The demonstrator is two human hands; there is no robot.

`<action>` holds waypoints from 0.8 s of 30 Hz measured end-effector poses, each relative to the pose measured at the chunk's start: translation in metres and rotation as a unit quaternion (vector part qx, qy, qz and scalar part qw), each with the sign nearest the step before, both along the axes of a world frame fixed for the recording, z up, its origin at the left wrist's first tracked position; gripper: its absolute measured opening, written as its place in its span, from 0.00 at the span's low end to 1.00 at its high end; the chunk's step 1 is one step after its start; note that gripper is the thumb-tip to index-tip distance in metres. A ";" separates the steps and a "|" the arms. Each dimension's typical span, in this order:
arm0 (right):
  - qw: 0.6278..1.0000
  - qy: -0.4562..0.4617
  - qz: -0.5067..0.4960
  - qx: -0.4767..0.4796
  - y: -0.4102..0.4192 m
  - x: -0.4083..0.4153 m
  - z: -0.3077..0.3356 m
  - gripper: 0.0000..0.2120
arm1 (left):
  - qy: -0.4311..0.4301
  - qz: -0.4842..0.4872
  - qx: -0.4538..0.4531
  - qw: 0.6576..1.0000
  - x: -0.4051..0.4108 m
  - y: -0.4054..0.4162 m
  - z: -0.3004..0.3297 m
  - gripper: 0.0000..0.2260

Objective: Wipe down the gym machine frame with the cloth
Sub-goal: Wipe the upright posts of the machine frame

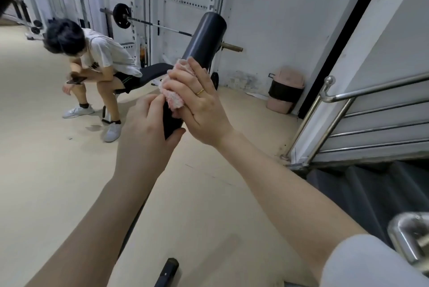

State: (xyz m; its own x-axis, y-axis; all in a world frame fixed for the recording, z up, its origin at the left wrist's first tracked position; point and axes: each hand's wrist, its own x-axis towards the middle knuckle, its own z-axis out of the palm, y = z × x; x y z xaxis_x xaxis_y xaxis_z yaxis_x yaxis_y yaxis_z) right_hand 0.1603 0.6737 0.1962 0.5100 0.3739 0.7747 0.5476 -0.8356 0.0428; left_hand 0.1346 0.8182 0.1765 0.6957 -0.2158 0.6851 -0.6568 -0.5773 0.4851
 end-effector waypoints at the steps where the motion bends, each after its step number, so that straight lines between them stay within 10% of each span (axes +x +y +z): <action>1: 1.000 0.002 0.011 -0.021 0.004 -0.007 -0.011 0.15 | 0.004 0.011 -0.001 1.000 -0.009 0.005 -0.009 0.25; 13: 0.992 0.063 0.080 -0.073 0.107 -0.111 -0.143 0.15 | 0.112 0.179 0.128 0.969 -0.150 0.096 -0.110 0.10; 18: 0.986 0.077 0.086 -0.119 0.118 -0.133 -0.164 0.19 | 0.117 0.264 0.224 0.931 -0.207 0.140 -0.131 0.18; 24: 0.985 0.156 0.068 0.030 0.174 -0.177 -0.185 0.19 | 0.107 0.315 0.216 0.918 -0.247 0.170 -0.145 0.22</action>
State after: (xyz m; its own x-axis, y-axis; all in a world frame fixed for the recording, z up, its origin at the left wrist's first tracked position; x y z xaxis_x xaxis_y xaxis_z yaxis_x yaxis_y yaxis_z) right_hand -0.0171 0.8480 0.0108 0.6742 0.4134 0.6120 0.6341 -0.7488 -0.1928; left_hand -0.1119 0.9880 0.0312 0.8841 0.0561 0.4639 -0.0432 -0.9787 0.2007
